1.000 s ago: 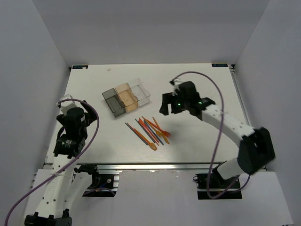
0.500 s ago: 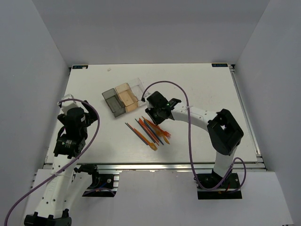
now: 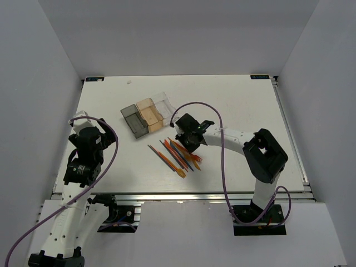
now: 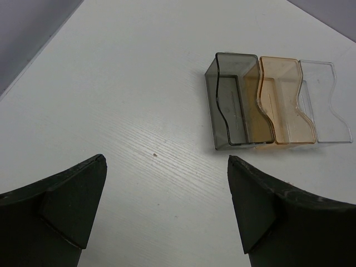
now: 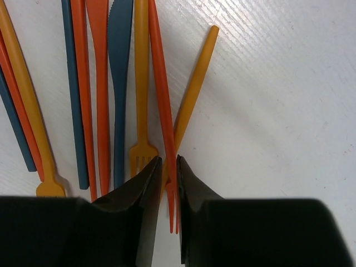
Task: Sort the eating utensils into containers
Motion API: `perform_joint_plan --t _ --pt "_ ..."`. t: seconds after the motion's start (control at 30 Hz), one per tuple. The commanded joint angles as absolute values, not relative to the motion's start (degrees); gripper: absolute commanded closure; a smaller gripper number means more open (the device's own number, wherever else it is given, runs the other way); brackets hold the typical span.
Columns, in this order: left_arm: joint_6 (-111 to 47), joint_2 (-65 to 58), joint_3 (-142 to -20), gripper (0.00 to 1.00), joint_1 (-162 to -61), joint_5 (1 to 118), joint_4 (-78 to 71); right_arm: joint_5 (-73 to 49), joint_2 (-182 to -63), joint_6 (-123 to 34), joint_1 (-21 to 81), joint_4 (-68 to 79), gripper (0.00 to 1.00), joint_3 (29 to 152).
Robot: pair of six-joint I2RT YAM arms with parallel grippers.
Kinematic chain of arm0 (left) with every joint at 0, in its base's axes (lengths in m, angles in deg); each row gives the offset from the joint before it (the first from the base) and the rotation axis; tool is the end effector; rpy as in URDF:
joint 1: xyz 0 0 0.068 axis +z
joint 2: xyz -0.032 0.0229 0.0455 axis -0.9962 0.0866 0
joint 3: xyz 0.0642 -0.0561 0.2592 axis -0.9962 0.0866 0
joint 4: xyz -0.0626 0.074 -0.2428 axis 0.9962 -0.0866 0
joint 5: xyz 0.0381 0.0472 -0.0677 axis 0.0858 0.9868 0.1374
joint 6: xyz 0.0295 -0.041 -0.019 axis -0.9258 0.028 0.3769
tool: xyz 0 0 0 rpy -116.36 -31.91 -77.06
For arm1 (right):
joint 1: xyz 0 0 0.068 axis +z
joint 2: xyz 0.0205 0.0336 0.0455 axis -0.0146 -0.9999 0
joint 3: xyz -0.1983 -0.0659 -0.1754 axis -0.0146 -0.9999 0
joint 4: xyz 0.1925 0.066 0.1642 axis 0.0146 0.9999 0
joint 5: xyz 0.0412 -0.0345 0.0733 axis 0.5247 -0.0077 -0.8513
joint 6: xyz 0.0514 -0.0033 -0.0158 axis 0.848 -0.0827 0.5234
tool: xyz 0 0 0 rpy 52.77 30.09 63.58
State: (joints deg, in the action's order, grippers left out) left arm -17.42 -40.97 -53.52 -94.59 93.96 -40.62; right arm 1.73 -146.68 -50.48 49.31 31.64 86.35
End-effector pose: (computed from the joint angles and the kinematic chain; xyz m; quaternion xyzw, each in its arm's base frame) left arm 0.1427 -0.0081 0.3132 -0.2345 0.8106 0.0339 0.5356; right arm 0.2548 0.2823 0.1883 -0.3769 0.8889 0.0629 0.2526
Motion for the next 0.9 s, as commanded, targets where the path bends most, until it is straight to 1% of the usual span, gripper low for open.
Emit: perform_joint_plan --t 0.0,0.17,0.33,0.37,0.4,0.5,0.57,0.7,0.77,0.8,0.87 --pt "-17.9 -41.0 -53.1 0.02 -94.9 93.4 -39.7 0.9 -147.4 -51.1 49.8 30.2 0.77 86.9" --pt "-18.0 -41.1 -53.1 0.02 -94.9 93.1 -39.7 0.5 -149.1 -51.2 50.0 31.0 0.75 88.2" --pt "-18.1 -41.3 -53.0 0.02 -95.0 92.8 -39.5 1.9 -150.6 -51.2 50.1 30.7 0.76 88.5" --pt "-18.1 -41.4 -53.0 0.02 -95.1 92.6 -39.5 2.0 -150.7 -51.2 50.1 30.6 0.77 88.5" --pt "-18.2 -41.4 -53.0 0.02 -95.1 92.4 -39.5 2.2 -150.8 -51.2 50.1 30.6 0.82 88.7" --pt "-18.2 -41.4 -53.0 0.02 -95.2 92.3 -39.4 3.1 -150.8 -51.2 50.2 31.0 0.88 89.2" --pt "-18.2 -41.5 -53.0 0.02 -95.2 92.3 -39.5 3.9 -150.5 -51.2 50.2 31.4 0.88 89.6" --pt "-18.3 -41.5 -53.0 0.02 -95.3 92.2 -39.4 5.4 -148.9 -51.0 50.3 32.5 0.94 90.6" --pt "-18.3 -41.6 -53.0 0.02 -95.3 92.2 -39.4 6.0 -148.1 -50.8 50.4 33.3 0.94 91.1" --pt "-18.2 -41.5 -53.0 0.02 -95.3 92.2 -39.4 6.5 -147.4 -50.7 50.4 33.5 0.96 91.6" --pt "-18.3 -41.6 -53.0 0.02 -95.4 92.1 -39.4 6.9 -146.7 -50.7 50.4 34.1 0.97 92.3"
